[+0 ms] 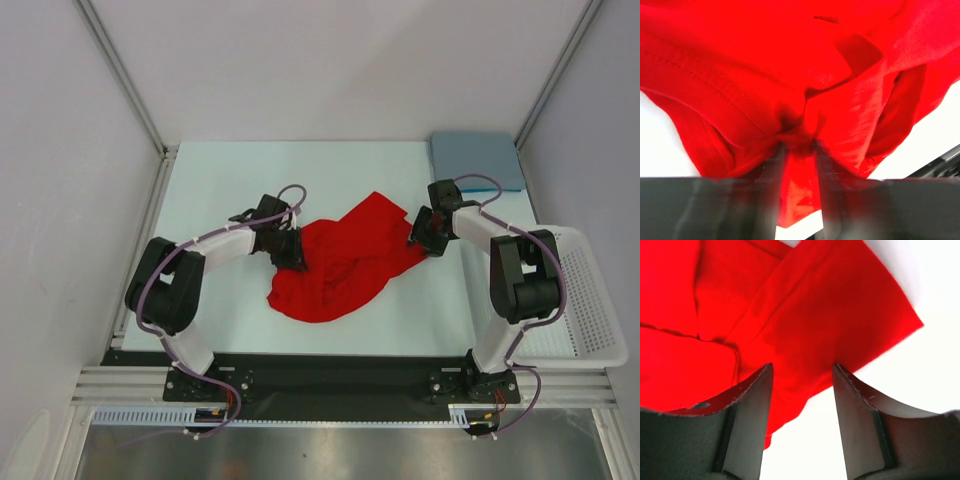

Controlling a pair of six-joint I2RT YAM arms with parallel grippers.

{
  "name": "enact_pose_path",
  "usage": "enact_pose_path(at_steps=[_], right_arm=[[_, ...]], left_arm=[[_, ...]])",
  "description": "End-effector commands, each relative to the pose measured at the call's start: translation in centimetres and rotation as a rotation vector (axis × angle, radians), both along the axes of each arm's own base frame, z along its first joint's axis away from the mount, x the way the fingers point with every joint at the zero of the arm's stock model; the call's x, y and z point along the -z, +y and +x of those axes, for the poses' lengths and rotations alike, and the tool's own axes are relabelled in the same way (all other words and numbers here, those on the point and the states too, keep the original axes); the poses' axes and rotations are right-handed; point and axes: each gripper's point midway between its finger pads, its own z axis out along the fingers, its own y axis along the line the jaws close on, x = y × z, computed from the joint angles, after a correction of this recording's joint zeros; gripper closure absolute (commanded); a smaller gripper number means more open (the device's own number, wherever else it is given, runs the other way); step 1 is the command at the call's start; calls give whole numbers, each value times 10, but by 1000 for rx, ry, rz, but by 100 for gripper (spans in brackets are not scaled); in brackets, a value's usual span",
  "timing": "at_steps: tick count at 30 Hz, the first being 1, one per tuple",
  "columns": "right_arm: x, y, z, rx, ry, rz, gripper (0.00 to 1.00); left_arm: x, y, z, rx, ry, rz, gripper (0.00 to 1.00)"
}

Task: Fold and stack the t-shirts
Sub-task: Flatten the tshirt out

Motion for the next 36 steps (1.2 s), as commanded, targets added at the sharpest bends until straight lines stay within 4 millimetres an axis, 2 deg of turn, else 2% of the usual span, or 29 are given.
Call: enact_pose_path(at_steps=[1,4,7,8,9,10,11,13,14,15,16,17,18,20,21,22,23,24,25,26,27,30,32,33,34,35,36], right_arm=[[-4,-6,6,66,-11,-28,45],[-1,-6,10,73,-22,-17,56],[-2,-4,19,68,-55,0,79],[-4,-2,23,74,-66,21,91],[-6,-3,26,86,-69,34,97],[-10,1,28,83,-74,65,100],[-14,0,31,94,-77,75,100],[-39,3,45,98,-141,96,100],[-49,3,50,98,-167,102,100],[-64,4,57,94,-206,110,100],[-93,7,70,92,-277,133,100],[-112,7,80,91,-333,152,100],[-132,8,87,89,-383,173,100],[-193,11,106,84,-538,233,100],[-212,12,111,79,-586,254,100],[-236,14,115,69,-636,285,100],[-276,12,122,66,-726,309,100],[-299,12,124,57,-775,325,100],[-320,13,123,40,-817,347,100],[-355,12,124,36,-893,369,100],[-376,11,119,31,-939,383,100],[-425,10,102,11,-1045,426,100],[-434,12,93,3,-1057,437,100],[-432,11,86,7,-1046,438,100],[-422,13,80,11,-1002,446,100],[-415,15,75,8,-978,457,100],[-393,23,60,-2,-924,470,100]], left_arm=[[-13,-13,14,26,-43,-39,79],[-25,-11,20,14,-78,-32,94],[-47,-6,26,-6,-133,-23,100],[-54,-5,27,-10,-148,-23,100],[-61,-3,29,-18,-168,-23,100],[-66,0,28,-26,-176,-20,100],[-81,2,29,-40,-207,-34,100],[-98,10,32,-72,-236,-49,100],[-113,13,33,-89,-262,-68,100],[-130,22,43,-125,-296,-82,100],[-143,29,46,-152,-313,-92,99],[-158,36,53,-180,-345,-108,100],[-196,51,67,-232,-428,-137,99],[-238,64,78,-278,-512,-172,100],[-286,79,90,-318,-616,-195,100],[-304,86,94,-337,-641,-196,100],[-326,92,97,-347,-685,-197,100],[-372,101,99,-367,-786,-218,99],[-390,103,100,-372,-825,-232,100],[-409,105,98,-371,-867,-249,100],[-445,106,92,-363,-947,-275,100],[-488,109,78,-353,-1051,-295,100],[-504,113,61,-361,-1099,-298,99],[-500,117,58,-377,-1093,-285,100],[-491,120,54,-389,-1072,-267,100],[-491,124,38,-398,-1080,-259,100],[-456,127,41,-421,-1002,-220,100]])
